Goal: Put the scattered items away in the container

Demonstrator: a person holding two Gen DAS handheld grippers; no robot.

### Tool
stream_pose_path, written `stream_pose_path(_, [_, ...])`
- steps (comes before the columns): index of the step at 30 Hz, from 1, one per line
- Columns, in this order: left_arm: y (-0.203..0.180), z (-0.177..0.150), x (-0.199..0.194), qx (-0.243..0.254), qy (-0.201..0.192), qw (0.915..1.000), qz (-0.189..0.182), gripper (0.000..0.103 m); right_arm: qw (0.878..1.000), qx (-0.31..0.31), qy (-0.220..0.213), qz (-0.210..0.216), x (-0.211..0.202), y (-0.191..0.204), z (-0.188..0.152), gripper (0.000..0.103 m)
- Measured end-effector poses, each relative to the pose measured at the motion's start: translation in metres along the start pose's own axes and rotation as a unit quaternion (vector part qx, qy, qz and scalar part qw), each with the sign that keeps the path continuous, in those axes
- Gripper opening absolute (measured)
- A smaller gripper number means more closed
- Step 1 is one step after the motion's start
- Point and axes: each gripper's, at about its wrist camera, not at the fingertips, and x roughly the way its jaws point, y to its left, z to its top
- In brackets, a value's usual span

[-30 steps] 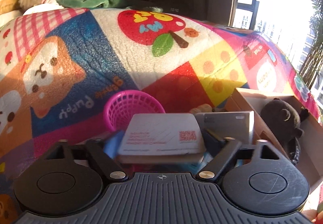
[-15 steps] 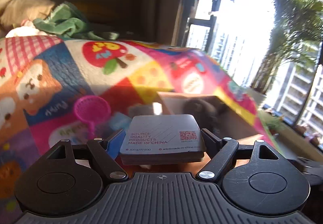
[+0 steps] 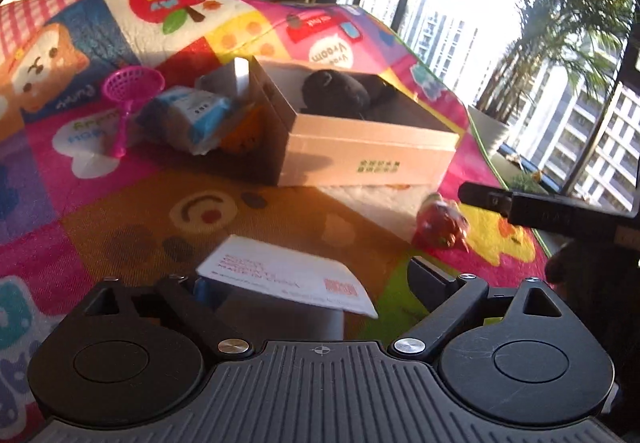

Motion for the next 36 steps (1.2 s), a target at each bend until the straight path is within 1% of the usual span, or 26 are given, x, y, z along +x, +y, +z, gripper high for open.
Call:
stream_pose_path(3, [-0.007, -0.004, -0.003, 0.013, 0.023, 0.9993, -0.026, 0.098, 1.0, -0.009, 0.001, -0.011, -0.004, -0.002, -0.001, 0.103])
stream_pose_path(5, [-0.014, -0.007, -0.008, 0.031, 0.034, 0.9983, -0.037, 0.1, 1.0, -0.012, 0.003, -0.015, -0.007, -0.004, -0.001, 0.103])
stream_pose_path(7, [-0.018, -0.008, -0.016, 0.046, 0.036, 0.9974, -0.043, 0.101, 1.0, -0.018, 0.002, -0.013, -0.011, -0.005, 0.001, 0.103])
stream_pose_path(9, [-0.018, -0.008, -0.023, 0.055, 0.033, 0.9973, -0.035, 0.102, 0.999, -0.031, -0.001, -0.012, -0.012, -0.005, 0.005, 0.103])
stream_pose_path(11, [-0.016, -0.008, -0.027, 0.059, 0.029, 0.9978, -0.009, 0.102, 0.998, -0.047, -0.002, -0.031, -0.008, -0.004, 0.011, 0.101])
stream_pose_path(12, [-0.013, -0.009, -0.028, 0.058, 0.028, 0.9979, 0.006, 0.102, 0.997, -0.056, 0.002, -0.045, -0.003, -0.005, 0.015, 0.09])
stream_pose_path(13, [-0.009, -0.009, -0.027, 0.055, 0.029, 0.9979, 0.019, 0.103, 0.997, -0.064, 0.012, -0.053, 0.004, -0.007, 0.018, 0.083])
stream_pose_path(14, [-0.005, -0.01, -0.026, 0.049, 0.031, 0.9979, 0.029, 0.103, 0.996, -0.066, 0.025, -0.056, 0.011, -0.01, 0.021, 0.072])
stream_pose_path(15, [-0.001, -0.012, -0.025, 0.042, 0.034, 0.9979, 0.036, 0.103, 0.996, -0.065, 0.038, -0.056, 0.019, -0.013, 0.023, 0.067])
stream_pose_path(17, [0.006, -0.014, -0.023, 0.033, 0.04, 0.9978, 0.041, 0.103, 0.994, -0.073, 0.057, -0.049, 0.033, -0.016, 0.024, 0.064])
stream_pose_path(20, [0.011, -0.019, -0.022, 0.027, 0.048, 0.9978, 0.036, 0.103, 0.991, -0.094, 0.083, -0.046, 0.043, -0.014, 0.017, 0.064])
stream_pose_path(22, [0.012, -0.02, -0.022, 0.025, 0.045, 0.9983, 0.028, 0.103, 0.99, -0.101, 0.096, -0.024, 0.037, -0.011, 0.009, 0.064])
stream_pose_path(25, [0.009, -0.019, -0.02, 0.02, 0.047, 0.9987, 0.005, 0.103, 0.988, -0.117, 0.099, 0.012, 0.017, -0.005, -0.004, 0.064])
stream_pose_path(27, [0.004, -0.017, -0.017, 0.018, 0.051, 0.9983, -0.021, 0.103, 0.987, -0.118, 0.1, 0.037, 0.003, -0.003, -0.009, 0.064])
stream_pose_path(28, [0.001, -0.016, -0.016, 0.016, 0.054, 0.9977, -0.038, 0.103, 0.987, -0.116, 0.098, 0.042, -0.003, -0.002, -0.01, 0.065])
stream_pose_path(30, [-0.006, -0.015, -0.015, 0.021, 0.064, 0.9951, -0.073, 0.103, 0.99, -0.107, 0.089, 0.036, -0.013, -0.002, -0.008, 0.067])
stream_pose_path(31, [-0.01, -0.013, -0.016, 0.03, 0.066, 0.9939, -0.084, 0.103, 0.991, -0.1, 0.082, 0.031, -0.016, -0.003, -0.005, 0.067])
stream_pose_path(32, [-0.013, -0.011, -0.02, 0.041, 0.062, 0.9934, -0.086, 0.103, 0.993, -0.093, 0.073, 0.027, -0.021, -0.005, -0.001, 0.067])
stream_pose_path(34, [-0.017, -0.006, -0.031, 0.058, 0.047, 0.9942, -0.078, 0.103, 0.995, -0.078, 0.057, 0.031, -0.029, -0.006, 0.007, 0.068])
stream_pose_path(36, [-0.015, -0.001, -0.038, 0.059, 0.033, 0.9961, -0.056, 0.103, 0.995, -0.067, 0.044, 0.052, -0.037, -0.003, 0.015, 0.067])
